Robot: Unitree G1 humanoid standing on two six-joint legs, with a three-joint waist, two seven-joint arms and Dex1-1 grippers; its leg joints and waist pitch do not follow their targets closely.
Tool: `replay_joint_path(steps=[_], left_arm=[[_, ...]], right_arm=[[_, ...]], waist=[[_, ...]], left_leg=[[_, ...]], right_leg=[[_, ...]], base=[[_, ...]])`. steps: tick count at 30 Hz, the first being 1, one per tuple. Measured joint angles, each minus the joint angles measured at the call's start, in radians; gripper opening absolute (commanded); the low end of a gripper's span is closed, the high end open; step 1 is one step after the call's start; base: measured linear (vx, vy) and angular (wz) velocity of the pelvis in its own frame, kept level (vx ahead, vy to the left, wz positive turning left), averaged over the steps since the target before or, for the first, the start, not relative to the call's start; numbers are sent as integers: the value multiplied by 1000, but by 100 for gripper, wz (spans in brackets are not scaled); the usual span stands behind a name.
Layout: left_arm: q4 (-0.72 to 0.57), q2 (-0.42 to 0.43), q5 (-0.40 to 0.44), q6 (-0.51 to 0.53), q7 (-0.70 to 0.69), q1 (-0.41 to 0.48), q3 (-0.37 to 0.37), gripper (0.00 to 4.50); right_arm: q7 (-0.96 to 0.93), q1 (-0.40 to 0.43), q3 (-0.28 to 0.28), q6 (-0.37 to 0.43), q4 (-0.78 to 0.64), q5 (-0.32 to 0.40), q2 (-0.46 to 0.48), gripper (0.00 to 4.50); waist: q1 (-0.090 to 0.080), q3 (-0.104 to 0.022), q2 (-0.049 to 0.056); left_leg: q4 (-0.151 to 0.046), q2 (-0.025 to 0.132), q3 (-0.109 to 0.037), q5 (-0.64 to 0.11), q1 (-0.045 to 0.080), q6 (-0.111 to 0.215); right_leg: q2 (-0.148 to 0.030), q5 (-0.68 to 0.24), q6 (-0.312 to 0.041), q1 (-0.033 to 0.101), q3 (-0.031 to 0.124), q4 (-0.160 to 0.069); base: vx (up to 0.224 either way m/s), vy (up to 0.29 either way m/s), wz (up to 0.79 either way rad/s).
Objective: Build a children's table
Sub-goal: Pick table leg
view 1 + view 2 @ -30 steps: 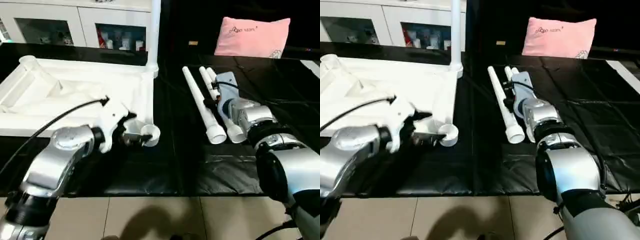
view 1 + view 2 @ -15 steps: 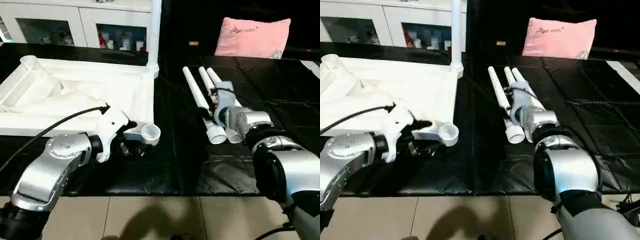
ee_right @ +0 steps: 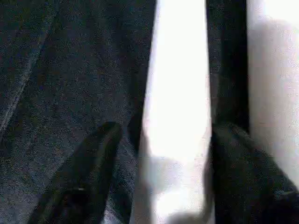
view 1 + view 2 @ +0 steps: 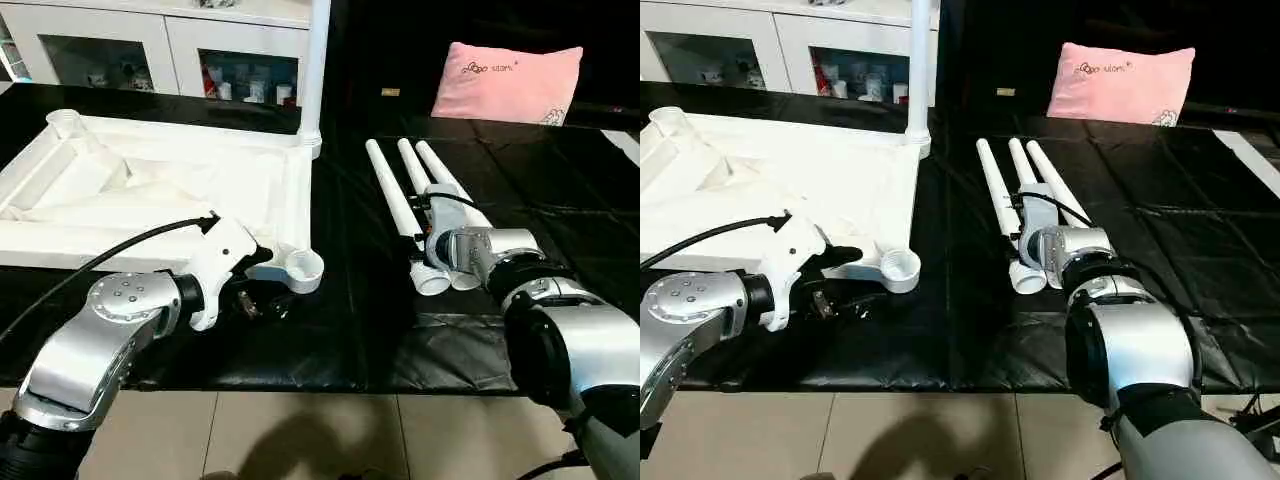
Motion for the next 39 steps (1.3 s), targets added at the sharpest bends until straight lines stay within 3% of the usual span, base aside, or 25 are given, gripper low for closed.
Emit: replay_joint_path(steps=[10, 21, 25, 29, 32, 35, 39], left_arm=[[0, 1, -14, 0, -3, 0, 0, 450], [45, -20, -37, -4, -12, -15, 15, 450], [105, -59, -45, -18, 15, -50, 42, 450], [165, -108, -44, -44, 66, -108, 65, 450], [215, -182, -44, -54, 112, -146, 81, 450], [278, -294, -75, -59, 175, -214, 111, 450], [356, -387, -147, -61, 227, -297, 182, 450]], right_arm=[[-4, 2, -12, 9, 0, 0, 0, 199], [-6, 2, -62, -3, 0, 34, 0, 185], [-4, 0, -105, -11, 0, 76, 0, 185], [9, -1, -164, -109, -43, 141, 1, 185], [87, 10, -241, -147, -132, 226, -8, 185], [280, 106, -318, -79, -366, 385, 16, 185], [434, 255, -328, 61, -611, 541, 53, 184]], waist=[[0, -2, -3], [-1, -1, -1], [-2, 3, 6], [0, 7, 13], [2, 8, 18], [11, 7, 20], [16, 7, 23]], left_leg=[[0, 0, 0, 0, 0, 0], [0, 0, 0, 0, 0, 0], [0, 0, 0, 0, -1, 0], [1, 0, 0, 0, -1, 0], [1, 0, 0, 0, -2, 0], [1, 0, 0, -1, -2, 2], [1, 0, 0, 3, -1, 8]], right_leg=[[0, 0, 0, 0, 0, 0], [0, 0, 0, 0, 0, 0], [0, 0, 0, 0, 0, 0], [0, 1, -1, -1, 0, 0], [0, 1, -1, -1, 0, -1], [0, 1, -1, 0, 0, -2], [0, 1, -1, 0, 0, -2]], base=[[0, 0, 0], [0, 0, 0], [0, 0, 0], [0, 0, 0], [0, 0, 0], [0, 0, 0], [0, 0, 0]])
